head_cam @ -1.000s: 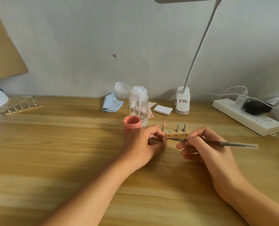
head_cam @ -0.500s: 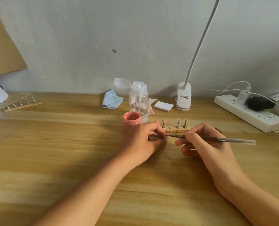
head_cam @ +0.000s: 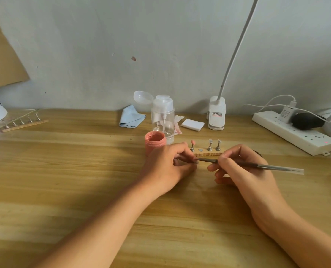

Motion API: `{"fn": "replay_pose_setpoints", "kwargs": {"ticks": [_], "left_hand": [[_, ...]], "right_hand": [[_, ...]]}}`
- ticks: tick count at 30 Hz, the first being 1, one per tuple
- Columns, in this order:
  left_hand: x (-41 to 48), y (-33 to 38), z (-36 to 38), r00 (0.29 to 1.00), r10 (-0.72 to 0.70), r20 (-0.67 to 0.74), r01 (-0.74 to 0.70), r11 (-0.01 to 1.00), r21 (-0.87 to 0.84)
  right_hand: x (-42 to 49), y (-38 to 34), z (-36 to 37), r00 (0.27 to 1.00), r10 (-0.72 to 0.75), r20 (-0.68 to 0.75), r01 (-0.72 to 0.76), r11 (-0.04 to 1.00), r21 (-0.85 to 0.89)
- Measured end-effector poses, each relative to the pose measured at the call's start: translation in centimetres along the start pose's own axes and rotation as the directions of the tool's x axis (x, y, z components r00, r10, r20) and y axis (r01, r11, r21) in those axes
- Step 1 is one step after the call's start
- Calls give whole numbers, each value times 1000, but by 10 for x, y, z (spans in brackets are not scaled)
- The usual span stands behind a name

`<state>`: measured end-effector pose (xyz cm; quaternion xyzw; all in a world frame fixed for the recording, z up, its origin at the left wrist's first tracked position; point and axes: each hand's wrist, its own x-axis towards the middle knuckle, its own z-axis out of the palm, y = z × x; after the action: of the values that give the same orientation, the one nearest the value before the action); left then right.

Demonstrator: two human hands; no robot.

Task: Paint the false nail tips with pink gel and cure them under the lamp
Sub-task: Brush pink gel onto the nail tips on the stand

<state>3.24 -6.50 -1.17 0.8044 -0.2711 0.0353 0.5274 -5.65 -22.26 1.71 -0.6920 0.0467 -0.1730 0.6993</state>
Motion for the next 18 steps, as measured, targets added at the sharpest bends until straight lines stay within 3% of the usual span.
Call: {"fn": "replay_pose_setpoints", "kwargs": {"ticks": [18], "left_hand": [[-2, 5, -2, 999, -33, 11, 33, 999, -38]], "right_hand": [[-1, 0, 1, 1000, -15, -4, 14, 999, -34]]}}
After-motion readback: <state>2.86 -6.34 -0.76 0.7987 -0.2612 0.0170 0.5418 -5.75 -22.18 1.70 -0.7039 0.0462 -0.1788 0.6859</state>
